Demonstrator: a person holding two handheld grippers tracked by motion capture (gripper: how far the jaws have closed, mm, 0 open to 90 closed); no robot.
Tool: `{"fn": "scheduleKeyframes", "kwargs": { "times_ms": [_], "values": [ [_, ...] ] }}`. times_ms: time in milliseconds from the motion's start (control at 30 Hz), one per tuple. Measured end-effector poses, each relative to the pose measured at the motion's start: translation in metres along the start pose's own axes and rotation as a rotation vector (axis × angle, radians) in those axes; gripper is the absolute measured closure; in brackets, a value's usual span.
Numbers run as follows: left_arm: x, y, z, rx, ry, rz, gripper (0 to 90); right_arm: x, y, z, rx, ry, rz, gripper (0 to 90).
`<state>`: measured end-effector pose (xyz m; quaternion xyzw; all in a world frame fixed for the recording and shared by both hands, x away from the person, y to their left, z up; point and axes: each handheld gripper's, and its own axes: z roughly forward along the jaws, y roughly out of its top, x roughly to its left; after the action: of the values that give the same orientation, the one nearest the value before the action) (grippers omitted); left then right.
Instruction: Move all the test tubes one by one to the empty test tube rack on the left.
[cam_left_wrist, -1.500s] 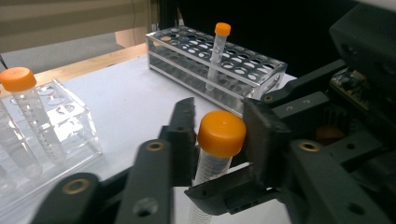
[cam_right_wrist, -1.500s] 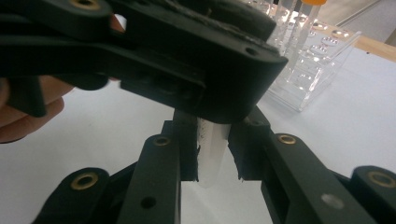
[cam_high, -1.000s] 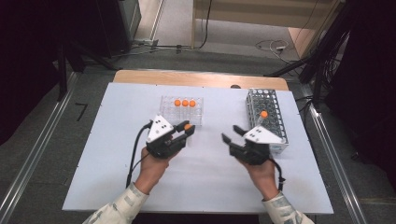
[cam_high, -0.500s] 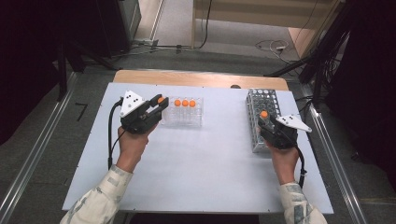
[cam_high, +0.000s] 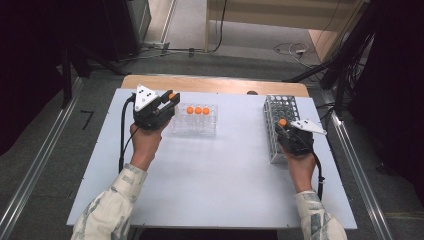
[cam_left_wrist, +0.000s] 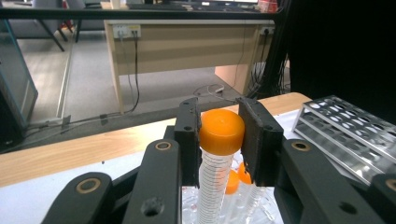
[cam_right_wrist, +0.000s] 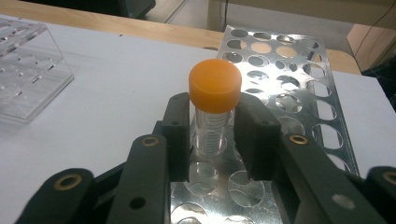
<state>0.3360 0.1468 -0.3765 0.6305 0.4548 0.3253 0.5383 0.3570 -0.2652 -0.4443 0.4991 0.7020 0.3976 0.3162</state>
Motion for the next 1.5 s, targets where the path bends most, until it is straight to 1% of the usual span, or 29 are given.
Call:
{"fn": "scheduleKeyframes", "kwargs": {
  "times_ms": [100,300,400,533,633,700,733,900,933,1000,1033,1133,1233,1367,1500],
  "values": [
    [0.001,-0.004,0.009,0.007,0.008,-0.003,70.2,0.000,0.001,0.000,0.001,-0.003,-0.001,66.8],
    [0.003,-0.012,0.026,0.013,0.022,-0.011,70.2,-0.001,0.001,0.001,0.006,-0.001,0.000,68.1],
    [0.003,-0.015,0.032,0.025,0.024,-0.004,70.2,0.000,0.001,0.001,0.003,0.003,-0.004,68.1],
    [0.002,-0.020,0.038,0.038,0.022,-0.003,70.2,0.000,0.001,0.002,0.005,0.002,-0.003,68.3],
    [-0.001,-0.025,0.041,0.064,0.025,0.017,70.1,-0.001,0.001,0.002,0.010,0.000,0.000,68.3],
    [-0.002,-0.030,0.043,0.069,0.027,0.014,70.0,-0.001,0.001,0.003,0.010,0.000,-0.001,69.3],
    [-0.002,-0.032,0.044,0.075,0.029,0.015,70.0,-0.001,0.001,0.003,0.012,-0.003,-0.001,70.6],
    [-0.001,-0.044,0.047,0.115,0.032,0.012,69.2,0.000,0.000,0.004,0.010,-0.002,-0.002,71.2],
    [-0.001,-0.045,0.048,0.119,0.029,0.008,68.7,0.000,0.000,0.004,0.009,-0.002,-0.003,71.2],
    [-0.001,-0.045,0.048,0.120,0.023,0.002,60.9,0.000,0.001,0.003,0.004,-0.001,-0.004,71.3],
    [-0.002,-0.044,0.047,0.117,0.021,0.003,58.6,0.000,0.001,0.002,0.000,-0.005,-0.002,71.3],
    [-0.002,-0.042,0.044,0.106,0.015,0.002,54.9,-0.001,0.003,-0.001,-0.015,-0.003,0.003,71.3],
    [-0.002,-0.039,0.039,0.096,0.017,-0.006,49.0,-0.002,0.006,-0.006,-0.029,0.001,0.007,71.5],
    [-0.002,-0.034,0.031,0.087,0.009,-0.008,43.3,-0.002,0.009,-0.012,-0.047,0.006,0.009,71.6],
    [-0.006,-0.030,0.021,0.069,0.006,-0.002,41.7,-0.002,0.013,-0.016,-0.065,0.012,0.010,71.6]
  ]
}}
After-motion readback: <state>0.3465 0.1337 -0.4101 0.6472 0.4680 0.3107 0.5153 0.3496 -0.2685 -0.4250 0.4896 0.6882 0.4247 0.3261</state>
